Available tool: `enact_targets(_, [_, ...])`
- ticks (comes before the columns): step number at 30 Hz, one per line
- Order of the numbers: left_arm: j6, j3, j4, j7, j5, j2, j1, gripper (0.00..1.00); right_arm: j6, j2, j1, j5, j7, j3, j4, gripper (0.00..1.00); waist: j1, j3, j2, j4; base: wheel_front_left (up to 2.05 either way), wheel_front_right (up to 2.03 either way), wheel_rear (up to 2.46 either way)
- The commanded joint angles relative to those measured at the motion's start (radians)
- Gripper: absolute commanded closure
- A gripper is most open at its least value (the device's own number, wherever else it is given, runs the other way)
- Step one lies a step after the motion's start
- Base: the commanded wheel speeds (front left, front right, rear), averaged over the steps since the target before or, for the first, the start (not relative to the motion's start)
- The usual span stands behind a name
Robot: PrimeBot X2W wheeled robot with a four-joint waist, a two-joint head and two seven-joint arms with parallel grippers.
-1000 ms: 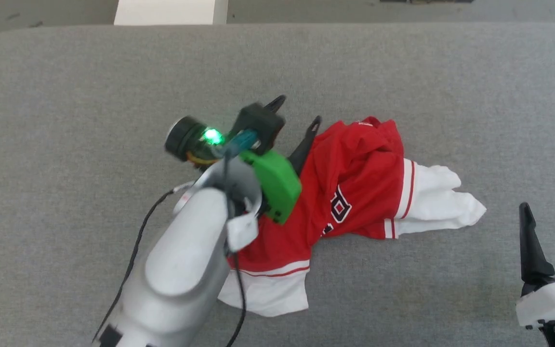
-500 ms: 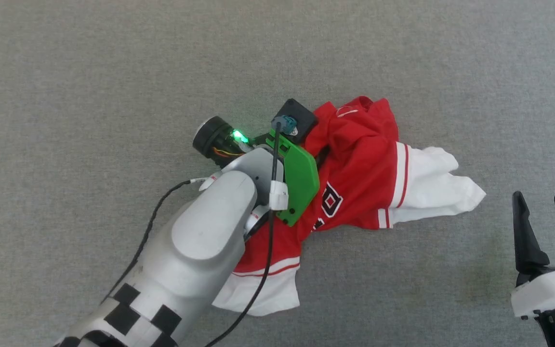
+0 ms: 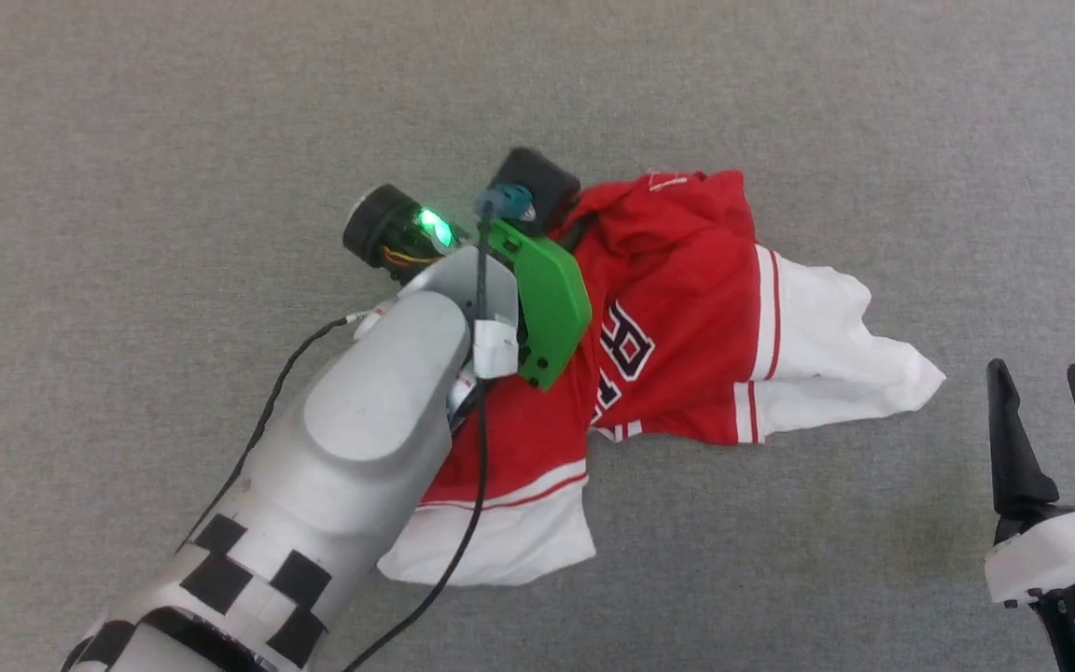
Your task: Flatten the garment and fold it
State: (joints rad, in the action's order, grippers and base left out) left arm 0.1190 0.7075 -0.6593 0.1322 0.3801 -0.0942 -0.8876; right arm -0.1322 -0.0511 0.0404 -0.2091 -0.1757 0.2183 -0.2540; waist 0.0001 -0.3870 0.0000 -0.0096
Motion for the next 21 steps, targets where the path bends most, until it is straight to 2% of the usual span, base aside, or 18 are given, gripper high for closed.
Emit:
enact_targets(1, [-0.006, -0.012, 0.015, -0.016, 0.016, -0.005, -0.028, 1.00, 0.002, 0.001, -0.011, 0.006, 0.000, 0.000, 0.003, 0.00, -0.0001, 0.030, 0.0000, 0.017, 0.00, 0.00, 0.00])
enact_targets(7, [-0.007, -0.059, 0.194, -0.080, 0.053, -0.061, -0.005, 1.00, 0.002, 0.001, 0.017, -0.001, -0.004, 0.011, 0.015, 0.00, -0.0001, 0.111, 0.0000, 0.047, 0.00, 0.00, 0.00])
enact_targets(11, [-0.026, -0.044, 0.433, -0.061, 0.052, -0.111, 0.091, 1.00, 0.002, 0.001, 0.046, -0.012, -0.004, 0.018, 0.022, 0.00, -0.0001, 0.150, 0.0000, 0.062, 0.00, 0.00, 0.00])
enact_targets(16, [-0.038, 0.046, 0.723, 0.048, 0.080, -0.156, 0.280, 1.00, 0.002, 0.001, 0.068, -0.022, -0.003, 0.018, 0.027, 0.00, -0.0001, 0.160, 0.0000, 0.074, 0.00, 0.00, 0.00])
enact_targets(17, [-0.048, 0.111, 0.824, 0.098, 0.093, -0.171, 0.380, 1.00, 0.002, 0.001, 0.071, -0.025, -0.003, 0.016, 0.027, 0.00, -0.0001, 0.157, 0.0000, 0.080, 0.00, 0.00, 0.00])
enact_targets(21, [-0.064, 0.212, 0.910, 0.139, 0.108, -0.179, 0.521, 1.00, 0.002, 0.001, 0.071, -0.025, -0.005, 0.015, 0.029, 0.00, -0.0001, 0.148, 0.0000, 0.094, 0.00, 0.00, 0.00])
